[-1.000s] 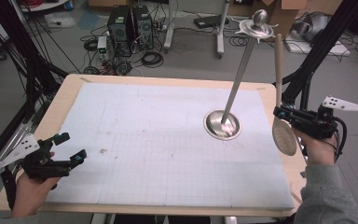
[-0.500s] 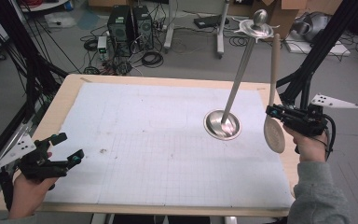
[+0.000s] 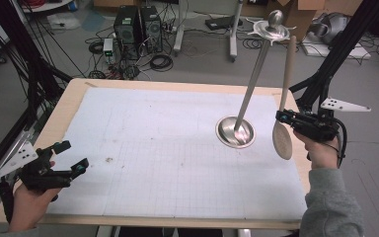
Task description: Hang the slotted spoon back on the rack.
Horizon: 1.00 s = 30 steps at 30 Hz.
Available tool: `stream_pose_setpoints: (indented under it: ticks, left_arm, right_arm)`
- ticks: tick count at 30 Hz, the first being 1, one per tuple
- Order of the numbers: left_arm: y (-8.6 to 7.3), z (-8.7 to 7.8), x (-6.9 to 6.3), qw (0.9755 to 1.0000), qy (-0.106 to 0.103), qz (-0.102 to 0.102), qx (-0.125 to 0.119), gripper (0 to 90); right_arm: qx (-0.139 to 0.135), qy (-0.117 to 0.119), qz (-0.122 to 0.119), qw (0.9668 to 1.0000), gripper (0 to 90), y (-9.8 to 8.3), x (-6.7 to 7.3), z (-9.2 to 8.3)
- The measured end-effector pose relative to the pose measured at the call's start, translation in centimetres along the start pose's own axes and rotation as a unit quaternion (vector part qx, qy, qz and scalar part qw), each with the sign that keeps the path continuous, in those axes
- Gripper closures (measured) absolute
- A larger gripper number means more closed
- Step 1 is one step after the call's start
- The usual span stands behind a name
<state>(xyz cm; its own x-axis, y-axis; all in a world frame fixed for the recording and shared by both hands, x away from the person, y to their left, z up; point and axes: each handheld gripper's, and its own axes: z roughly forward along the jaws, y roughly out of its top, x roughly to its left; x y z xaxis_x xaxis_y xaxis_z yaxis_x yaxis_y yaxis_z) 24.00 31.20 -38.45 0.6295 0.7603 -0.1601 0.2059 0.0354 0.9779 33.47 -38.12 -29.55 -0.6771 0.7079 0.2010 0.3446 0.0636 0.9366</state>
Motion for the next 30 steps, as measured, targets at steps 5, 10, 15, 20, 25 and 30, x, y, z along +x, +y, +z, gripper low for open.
stream_pose_setpoints:
  ticks: [5,10,15,20,25,30]
  left_arm:
    - [0.0,0.0,0.0,1.0000,0.000,0.000,0.000,1.8]
    - [0.0,-0.2,0.0,1.0000,0.001,0.001,-0.001,1.8]
    - [0.0,-0.3,0.0,1.0000,0.002,0.001,0.000,1.8]
    - [0.0,-0.5,0.1,1.0000,0.004,0.000,-0.002,1.8]
    - [0.0,-0.5,0.1,1.0000,0.004,0.001,-0.002,1.8]
    - [0.0,-0.7,0.1,1.0000,0.004,-0.001,-0.003,1.8]
  right_arm:
    - [0.004,-0.003,0.000,1.0000,78.3,0.1,0.1,0.7]
    - [0.010,-0.012,-0.003,0.9999,78.3,0.2,0.2,1.3]
    - [0.015,-0.020,-0.002,0.9997,78.3,0.4,0.4,1.9]
    - [0.021,-0.028,-0.005,0.9994,78.2,0.6,0.6,2.6]
    - [0.023,-0.034,-0.004,0.9992,78.2,0.7,0.7,3.1]
    - [0.025,-0.042,-0.005,0.9988,78.2,0.8,0.7,3.4]
